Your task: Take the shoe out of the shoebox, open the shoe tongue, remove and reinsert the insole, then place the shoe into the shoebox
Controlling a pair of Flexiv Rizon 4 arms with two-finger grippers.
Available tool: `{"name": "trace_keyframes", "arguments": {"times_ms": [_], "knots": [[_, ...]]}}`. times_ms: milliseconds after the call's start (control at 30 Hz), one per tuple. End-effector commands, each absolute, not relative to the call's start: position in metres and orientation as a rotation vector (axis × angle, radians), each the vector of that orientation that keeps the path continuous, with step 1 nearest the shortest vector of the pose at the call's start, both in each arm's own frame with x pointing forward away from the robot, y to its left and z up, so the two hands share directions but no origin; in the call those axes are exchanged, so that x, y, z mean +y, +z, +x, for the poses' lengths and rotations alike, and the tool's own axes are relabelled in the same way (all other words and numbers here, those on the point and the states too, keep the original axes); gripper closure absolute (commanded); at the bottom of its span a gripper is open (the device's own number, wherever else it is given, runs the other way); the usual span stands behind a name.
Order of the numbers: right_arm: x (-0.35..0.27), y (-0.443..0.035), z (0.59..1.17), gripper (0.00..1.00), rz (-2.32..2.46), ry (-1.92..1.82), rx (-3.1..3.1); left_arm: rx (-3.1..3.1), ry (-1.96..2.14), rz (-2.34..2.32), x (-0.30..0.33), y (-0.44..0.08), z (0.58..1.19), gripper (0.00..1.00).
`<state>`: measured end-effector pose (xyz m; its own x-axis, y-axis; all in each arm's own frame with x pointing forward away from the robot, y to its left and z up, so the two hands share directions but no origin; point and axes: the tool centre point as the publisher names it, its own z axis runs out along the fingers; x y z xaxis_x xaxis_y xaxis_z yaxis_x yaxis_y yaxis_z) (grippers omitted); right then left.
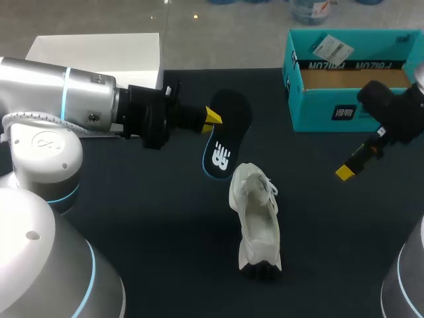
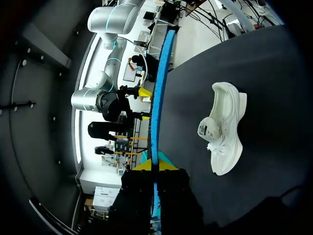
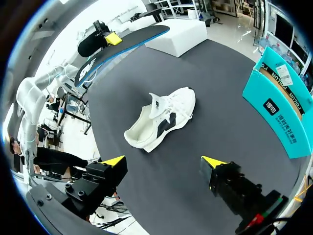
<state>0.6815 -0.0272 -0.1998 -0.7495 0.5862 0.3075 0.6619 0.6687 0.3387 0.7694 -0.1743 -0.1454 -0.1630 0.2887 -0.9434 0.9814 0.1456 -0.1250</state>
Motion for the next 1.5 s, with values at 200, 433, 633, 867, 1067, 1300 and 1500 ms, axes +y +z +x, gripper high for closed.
{"name": "trace_keyframes", "arguments": {"times_ms": [200,433,633,867,1067,1300,1500], "knots": [[-0.044,-0.193,0.666,0.00,-0.942,-0.748,-2.791,1.600,-1.059,1.258,-0.174,-0.145,0.769,1.00],[-0.059,-0.182,0.663,0.00,-0.863,-0.707,-2.857,1.600,-1.059,1.258,-0.174,-0.145,0.769,1.00],[-0.070,-0.174,0.661,0.00,-0.818,-0.603,-2.860,1.600,-1.059,1.258,-0.174,-0.145,0.769,1.00],[-0.072,-0.172,0.656,0.00,-0.753,-0.567,-2.884,1.600,-1.059,1.258,-0.174,-0.145,0.769,1.00],[-0.073,-0.172,0.655,0.00,-0.732,-0.516,-2.885,1.600,-1.059,1.258,-0.174,-0.145,0.769,1.00],[-0.073,-0.171,0.653,0.00,-0.777,-0.482,-2.865,1.600,-1.059,1.258,-0.174,-0.145,0.769,1.00],[-0.073,-0.171,0.653,0.00,-0.777,-0.482,-2.865,1.600,-1.059,1.258,-0.174,-0.145,0.769,1.00]]}}
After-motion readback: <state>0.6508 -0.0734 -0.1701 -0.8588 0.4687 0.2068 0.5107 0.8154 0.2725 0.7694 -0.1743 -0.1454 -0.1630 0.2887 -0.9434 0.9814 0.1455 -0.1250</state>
